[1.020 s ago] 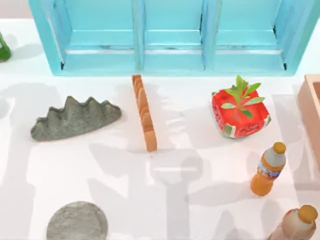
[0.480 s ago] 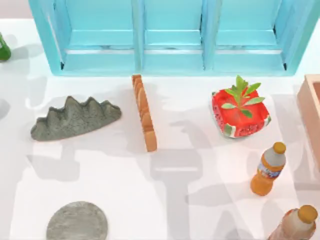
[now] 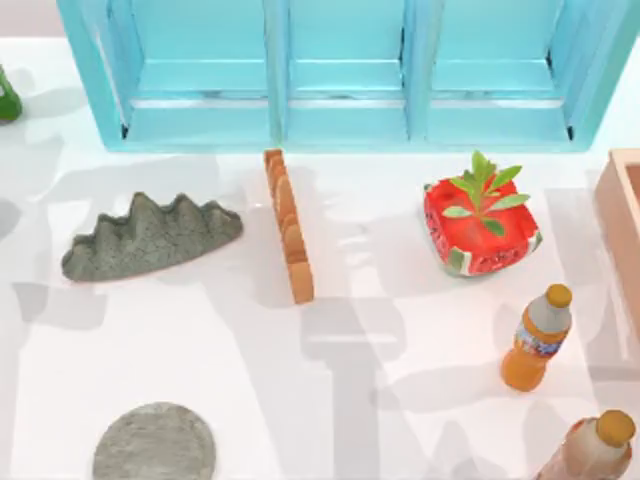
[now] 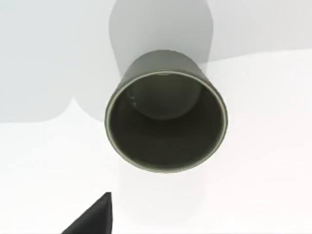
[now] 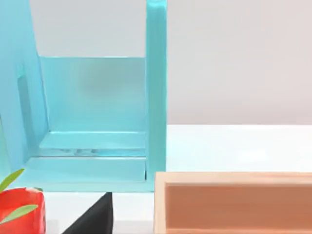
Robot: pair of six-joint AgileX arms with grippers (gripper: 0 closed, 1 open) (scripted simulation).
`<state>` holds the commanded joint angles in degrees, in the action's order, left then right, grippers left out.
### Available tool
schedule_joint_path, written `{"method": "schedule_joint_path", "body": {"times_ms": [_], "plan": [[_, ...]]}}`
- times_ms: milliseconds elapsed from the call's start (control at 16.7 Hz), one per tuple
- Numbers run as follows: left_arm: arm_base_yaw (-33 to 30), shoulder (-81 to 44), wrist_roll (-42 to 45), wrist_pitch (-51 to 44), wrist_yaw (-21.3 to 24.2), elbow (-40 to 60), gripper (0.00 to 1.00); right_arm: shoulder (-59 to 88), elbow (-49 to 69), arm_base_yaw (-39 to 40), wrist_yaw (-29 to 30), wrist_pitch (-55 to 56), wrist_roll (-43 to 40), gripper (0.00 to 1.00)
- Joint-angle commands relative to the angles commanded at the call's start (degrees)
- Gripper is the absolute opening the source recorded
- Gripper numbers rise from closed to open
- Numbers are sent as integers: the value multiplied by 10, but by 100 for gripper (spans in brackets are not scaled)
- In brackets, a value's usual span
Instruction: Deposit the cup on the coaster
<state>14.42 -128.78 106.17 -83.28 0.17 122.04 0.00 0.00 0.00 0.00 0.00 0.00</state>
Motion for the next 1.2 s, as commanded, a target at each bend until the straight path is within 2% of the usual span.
{"method": "schedule_joint_path", "body": {"times_ms": [420,900,1200], "plan": [[-1,1,-1,10,0,-9,100,0,0,0,0,0,0,100],[2,-16,1,196,0,-177,100,0,0,0,0,0,0,100],[2,-19,2,216,1,-196,100,0,0,0,0,0,0,100]]}}
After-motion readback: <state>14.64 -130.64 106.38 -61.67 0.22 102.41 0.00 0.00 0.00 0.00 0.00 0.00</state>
